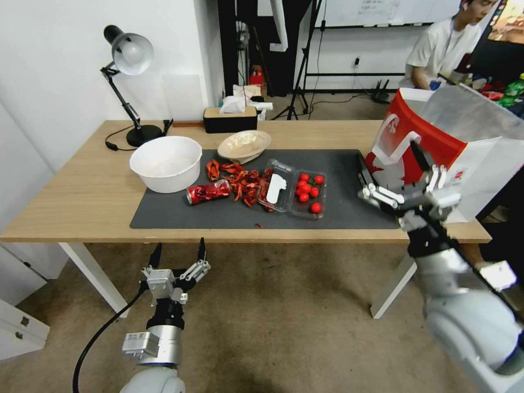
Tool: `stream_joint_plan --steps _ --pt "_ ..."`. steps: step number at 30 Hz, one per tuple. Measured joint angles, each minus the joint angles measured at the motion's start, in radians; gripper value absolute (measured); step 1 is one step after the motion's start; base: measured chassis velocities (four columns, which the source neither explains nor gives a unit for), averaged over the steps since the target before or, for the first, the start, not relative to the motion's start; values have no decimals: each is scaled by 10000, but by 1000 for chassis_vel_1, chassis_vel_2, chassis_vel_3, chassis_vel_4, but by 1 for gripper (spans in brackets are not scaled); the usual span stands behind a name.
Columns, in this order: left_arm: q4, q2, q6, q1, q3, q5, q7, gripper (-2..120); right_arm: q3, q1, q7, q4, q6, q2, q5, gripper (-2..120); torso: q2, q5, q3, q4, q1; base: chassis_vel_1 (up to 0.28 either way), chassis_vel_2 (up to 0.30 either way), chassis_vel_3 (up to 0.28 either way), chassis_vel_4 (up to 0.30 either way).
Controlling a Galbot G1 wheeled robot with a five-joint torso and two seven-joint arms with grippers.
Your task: Pick up the trash from the table and place it into the takeout bag.
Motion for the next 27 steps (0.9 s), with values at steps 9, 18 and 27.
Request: stream_joint_plan --steps 9,18,27 --pt "72 0 34 -88 -49 -115 -19 100 -595 -1220 391 -1014 463 1262 -1111 100 0 -1 1 2 0 0 0 0 0" --pt "171 0 50 -183 -63 -140 -24 100 -756 -1418 540 -1803 993 1382 -929 100 0 0 2 2 0 0 0 0 0" --pt "234 0 55 -240 -81 -140 -26 100 -848 -1474 555 -2387 1082 1460 -507 100 1 0 1 1 0 0 0 0 0"
